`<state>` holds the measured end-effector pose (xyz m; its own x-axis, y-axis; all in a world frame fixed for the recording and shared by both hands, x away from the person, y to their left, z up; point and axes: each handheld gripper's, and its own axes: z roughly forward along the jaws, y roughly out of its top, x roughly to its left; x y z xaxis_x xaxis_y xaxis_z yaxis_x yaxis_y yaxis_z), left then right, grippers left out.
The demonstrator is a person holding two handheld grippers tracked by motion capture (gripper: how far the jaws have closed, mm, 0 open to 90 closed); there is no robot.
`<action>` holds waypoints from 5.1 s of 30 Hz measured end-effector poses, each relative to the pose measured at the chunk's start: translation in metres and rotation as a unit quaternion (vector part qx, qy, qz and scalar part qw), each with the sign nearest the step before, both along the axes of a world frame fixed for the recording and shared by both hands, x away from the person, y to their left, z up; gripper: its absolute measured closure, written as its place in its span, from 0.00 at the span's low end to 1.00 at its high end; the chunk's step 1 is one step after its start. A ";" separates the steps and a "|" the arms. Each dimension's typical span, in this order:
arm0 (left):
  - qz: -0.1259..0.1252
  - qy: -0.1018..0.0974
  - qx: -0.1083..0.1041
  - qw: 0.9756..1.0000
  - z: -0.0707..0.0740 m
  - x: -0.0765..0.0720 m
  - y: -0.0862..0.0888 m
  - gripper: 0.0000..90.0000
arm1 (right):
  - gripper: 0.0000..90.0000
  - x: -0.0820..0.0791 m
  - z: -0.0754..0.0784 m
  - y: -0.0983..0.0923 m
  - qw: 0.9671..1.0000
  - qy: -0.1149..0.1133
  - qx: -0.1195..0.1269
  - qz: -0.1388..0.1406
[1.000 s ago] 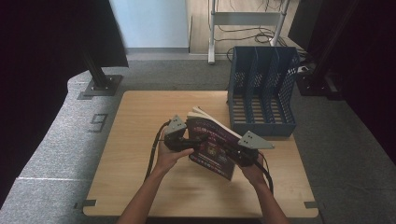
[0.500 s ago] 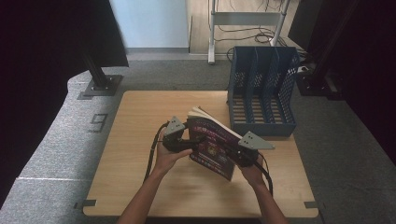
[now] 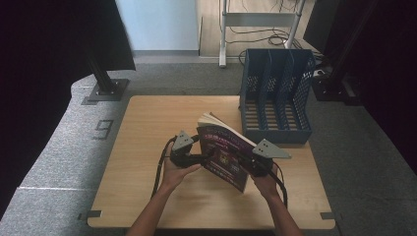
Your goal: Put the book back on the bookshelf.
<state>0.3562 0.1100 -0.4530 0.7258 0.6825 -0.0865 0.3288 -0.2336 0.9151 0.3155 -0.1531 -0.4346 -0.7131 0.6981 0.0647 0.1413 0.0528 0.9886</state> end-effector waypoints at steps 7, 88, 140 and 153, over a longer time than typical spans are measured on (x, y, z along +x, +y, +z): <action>0.012 0.010 -0.003 1.000 -0.007 -0.005 0.012 0.22 | 0.90 -0.001 0.002 -0.003 1.000 -0.002 0.002 -0.012; 0.034 0.099 0.010 0.994 -0.061 -0.029 0.058 0.22 | 0.91 0.015 0.076 -0.041 0.988 -0.042 0.048 -0.141; 0.042 0.092 0.005 0.995 -0.060 -0.034 0.055 0.22 | 0.91 0.071 0.095 -0.074 0.970 -0.035 0.054 -0.234; 0.043 0.091 0.016 0.995 -0.062 -0.033 0.055 0.22 | 0.91 0.084 0.096 -0.082 0.965 -0.031 0.050 -0.256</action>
<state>0.3231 0.1648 -0.5146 0.6383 0.7464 -0.1883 0.5084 -0.2251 0.8312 0.3992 -0.2352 -0.3387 -0.2803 0.9526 0.1184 0.0644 -0.1044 0.9925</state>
